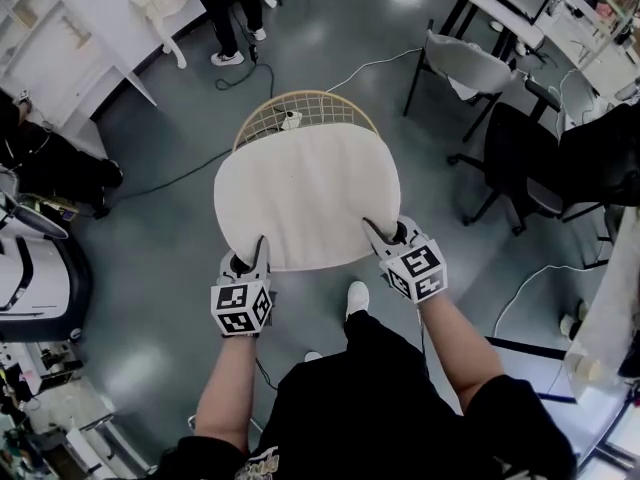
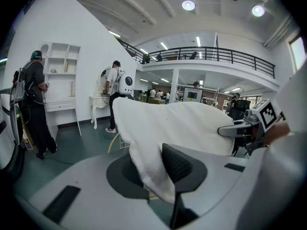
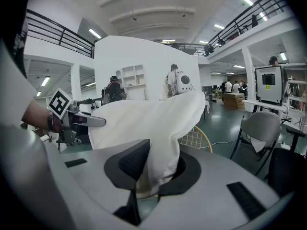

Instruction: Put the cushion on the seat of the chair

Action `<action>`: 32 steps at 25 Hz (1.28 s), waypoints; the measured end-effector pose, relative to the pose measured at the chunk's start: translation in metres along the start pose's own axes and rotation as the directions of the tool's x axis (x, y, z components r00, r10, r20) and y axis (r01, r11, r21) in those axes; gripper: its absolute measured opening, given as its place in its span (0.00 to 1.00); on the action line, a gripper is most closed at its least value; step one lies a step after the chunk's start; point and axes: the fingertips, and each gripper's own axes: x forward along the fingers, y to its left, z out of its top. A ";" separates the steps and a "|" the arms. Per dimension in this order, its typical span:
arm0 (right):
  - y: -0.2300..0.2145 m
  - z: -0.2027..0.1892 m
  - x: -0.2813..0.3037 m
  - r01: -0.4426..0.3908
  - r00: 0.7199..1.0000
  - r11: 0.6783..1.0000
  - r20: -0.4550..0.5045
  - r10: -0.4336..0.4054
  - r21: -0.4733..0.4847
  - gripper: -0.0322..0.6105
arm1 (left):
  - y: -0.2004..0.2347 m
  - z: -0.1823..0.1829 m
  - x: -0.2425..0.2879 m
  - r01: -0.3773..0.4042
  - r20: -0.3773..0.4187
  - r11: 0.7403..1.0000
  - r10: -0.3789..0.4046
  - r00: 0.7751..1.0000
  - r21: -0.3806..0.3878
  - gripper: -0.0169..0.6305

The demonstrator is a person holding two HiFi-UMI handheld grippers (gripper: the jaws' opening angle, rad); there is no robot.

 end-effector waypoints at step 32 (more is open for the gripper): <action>-0.108 -0.139 0.192 0.040 0.984 0.998 -0.178 -0.031 0.051 0.16 | 0.074 -0.125 0.227 0.035 -0.184 0.999 -0.038 0.982 -0.021 0.19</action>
